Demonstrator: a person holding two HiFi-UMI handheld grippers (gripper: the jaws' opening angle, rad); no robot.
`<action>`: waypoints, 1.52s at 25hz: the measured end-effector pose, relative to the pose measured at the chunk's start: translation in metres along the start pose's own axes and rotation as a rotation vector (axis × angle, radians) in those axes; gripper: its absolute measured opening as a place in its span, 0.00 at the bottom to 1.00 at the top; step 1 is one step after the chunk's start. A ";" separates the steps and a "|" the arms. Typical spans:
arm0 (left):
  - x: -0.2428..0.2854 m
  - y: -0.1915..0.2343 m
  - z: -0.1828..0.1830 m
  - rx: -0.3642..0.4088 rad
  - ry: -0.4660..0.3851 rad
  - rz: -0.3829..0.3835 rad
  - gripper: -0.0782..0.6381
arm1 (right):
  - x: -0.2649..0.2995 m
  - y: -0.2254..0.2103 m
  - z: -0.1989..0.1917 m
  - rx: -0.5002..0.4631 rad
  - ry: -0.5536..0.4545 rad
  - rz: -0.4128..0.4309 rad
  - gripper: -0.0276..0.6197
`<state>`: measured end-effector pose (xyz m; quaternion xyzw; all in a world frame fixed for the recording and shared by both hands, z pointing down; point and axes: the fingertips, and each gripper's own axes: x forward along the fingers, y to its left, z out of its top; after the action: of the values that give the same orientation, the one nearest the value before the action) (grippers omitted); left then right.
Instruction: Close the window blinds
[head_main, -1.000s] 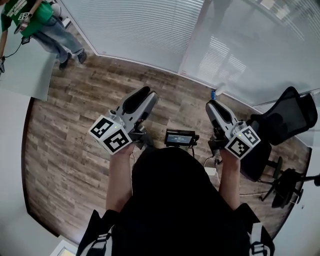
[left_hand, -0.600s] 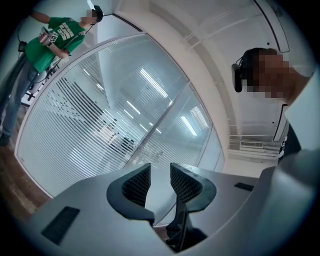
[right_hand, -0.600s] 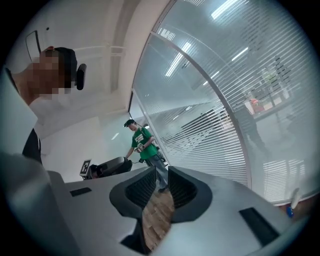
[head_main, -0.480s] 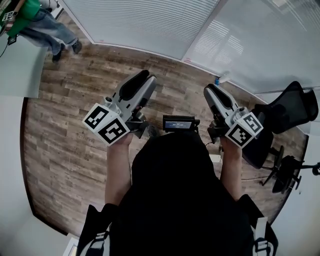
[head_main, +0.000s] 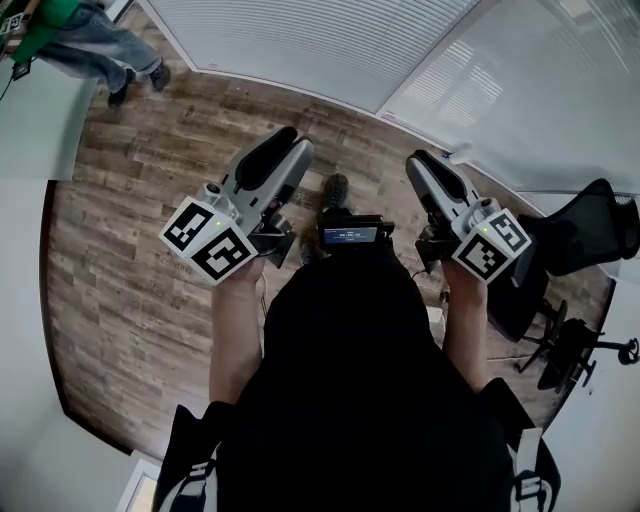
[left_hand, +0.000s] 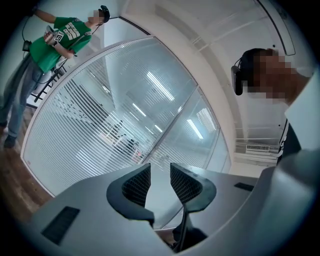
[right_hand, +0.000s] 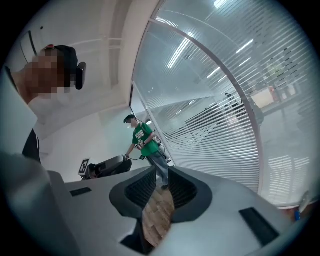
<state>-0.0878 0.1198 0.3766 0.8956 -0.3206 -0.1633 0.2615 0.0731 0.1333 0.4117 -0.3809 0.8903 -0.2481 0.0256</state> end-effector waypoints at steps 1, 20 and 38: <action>0.003 0.015 0.004 -0.003 0.004 0.007 0.30 | 0.016 -0.006 0.000 0.006 0.007 0.004 0.16; 0.090 0.143 0.065 0.056 0.060 0.071 0.30 | 0.156 -0.111 0.052 0.019 -0.015 0.021 0.16; 0.216 0.290 0.138 0.049 0.135 -0.176 0.30 | 0.200 -0.246 0.150 -0.071 -0.255 -0.489 0.17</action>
<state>-0.1331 -0.2639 0.4039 0.9353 -0.2264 -0.1173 0.2452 0.1301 -0.2126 0.4222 -0.6133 0.7697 -0.1656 0.0632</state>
